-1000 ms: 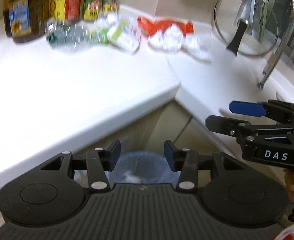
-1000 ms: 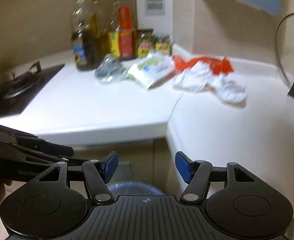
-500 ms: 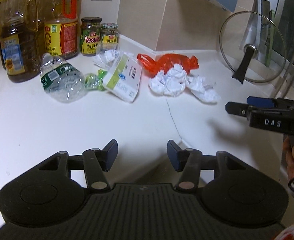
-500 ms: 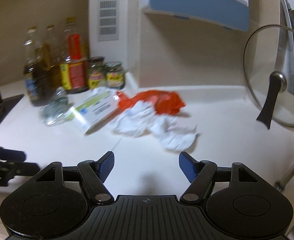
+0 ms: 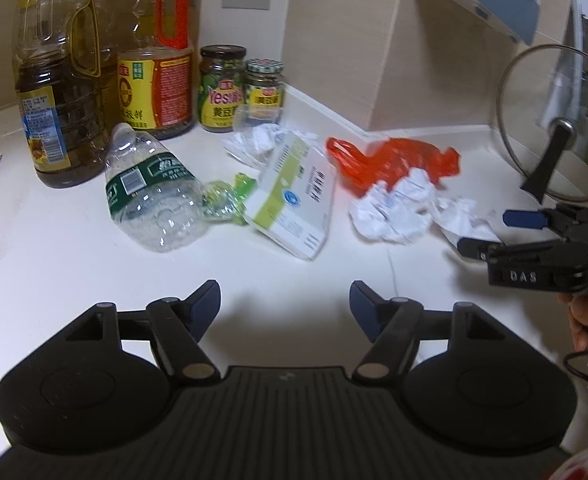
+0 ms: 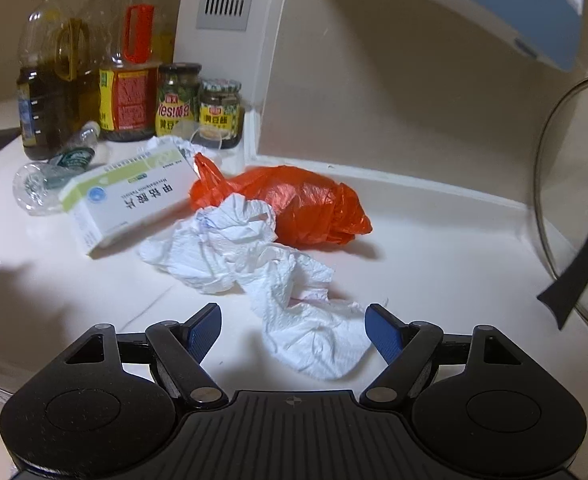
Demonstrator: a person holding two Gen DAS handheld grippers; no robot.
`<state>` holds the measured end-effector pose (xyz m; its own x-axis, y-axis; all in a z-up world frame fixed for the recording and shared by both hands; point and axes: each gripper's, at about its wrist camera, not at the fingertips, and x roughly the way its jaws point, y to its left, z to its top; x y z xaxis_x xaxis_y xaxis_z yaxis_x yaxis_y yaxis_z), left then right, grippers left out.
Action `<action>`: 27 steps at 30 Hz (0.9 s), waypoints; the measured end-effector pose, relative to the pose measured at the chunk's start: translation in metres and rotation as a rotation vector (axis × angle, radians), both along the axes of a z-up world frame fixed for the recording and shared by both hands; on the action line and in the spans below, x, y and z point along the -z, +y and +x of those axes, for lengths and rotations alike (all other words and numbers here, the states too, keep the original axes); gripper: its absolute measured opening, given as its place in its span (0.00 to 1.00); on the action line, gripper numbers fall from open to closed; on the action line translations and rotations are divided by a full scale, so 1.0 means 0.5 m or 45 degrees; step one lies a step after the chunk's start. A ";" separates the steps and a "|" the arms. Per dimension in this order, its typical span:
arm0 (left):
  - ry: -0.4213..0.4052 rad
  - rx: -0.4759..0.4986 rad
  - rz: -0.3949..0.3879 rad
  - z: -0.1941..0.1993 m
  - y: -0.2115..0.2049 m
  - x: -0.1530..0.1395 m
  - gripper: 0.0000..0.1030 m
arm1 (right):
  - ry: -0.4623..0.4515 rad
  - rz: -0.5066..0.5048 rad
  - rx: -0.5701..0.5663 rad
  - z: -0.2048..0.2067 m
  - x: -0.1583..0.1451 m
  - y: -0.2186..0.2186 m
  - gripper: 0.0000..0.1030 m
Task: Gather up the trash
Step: 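Grasp a crumpled white tissue with the right tool while the left tool approaches the medicine box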
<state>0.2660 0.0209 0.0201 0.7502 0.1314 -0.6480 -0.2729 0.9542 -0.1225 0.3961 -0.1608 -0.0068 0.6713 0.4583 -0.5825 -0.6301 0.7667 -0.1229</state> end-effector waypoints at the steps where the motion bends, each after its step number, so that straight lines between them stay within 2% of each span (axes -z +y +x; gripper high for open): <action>1: 0.002 -0.011 0.004 0.010 0.004 0.000 0.67 | 0.006 -0.002 -0.010 0.008 0.004 0.001 0.76; 5: 0.003 -0.001 0.060 0.054 0.012 -0.006 0.72 | 0.015 0.000 -0.035 0.028 0.012 0.001 0.76; 7: 0.011 0.038 0.132 0.076 0.007 -0.008 0.77 | 0.013 -0.016 -0.043 0.033 0.016 0.004 0.67; 10: 0.035 0.122 0.224 0.109 -0.003 -0.006 0.81 | 0.024 -0.025 -0.041 0.040 0.024 0.003 0.43; 11: 0.040 0.141 0.248 0.118 -0.006 -0.005 0.81 | 0.022 -0.029 -0.037 0.041 0.026 0.002 0.29; 14: 0.040 0.177 0.306 0.138 -0.013 -0.006 0.81 | 0.028 0.007 -0.017 0.040 0.020 -0.011 0.16; 21: 0.045 0.275 0.437 0.179 -0.037 0.004 0.85 | 0.027 0.131 0.126 0.027 -0.012 -0.067 0.14; 27: 0.090 0.348 0.652 0.219 -0.066 0.041 0.85 | 0.068 0.156 0.187 0.018 -0.014 -0.098 0.14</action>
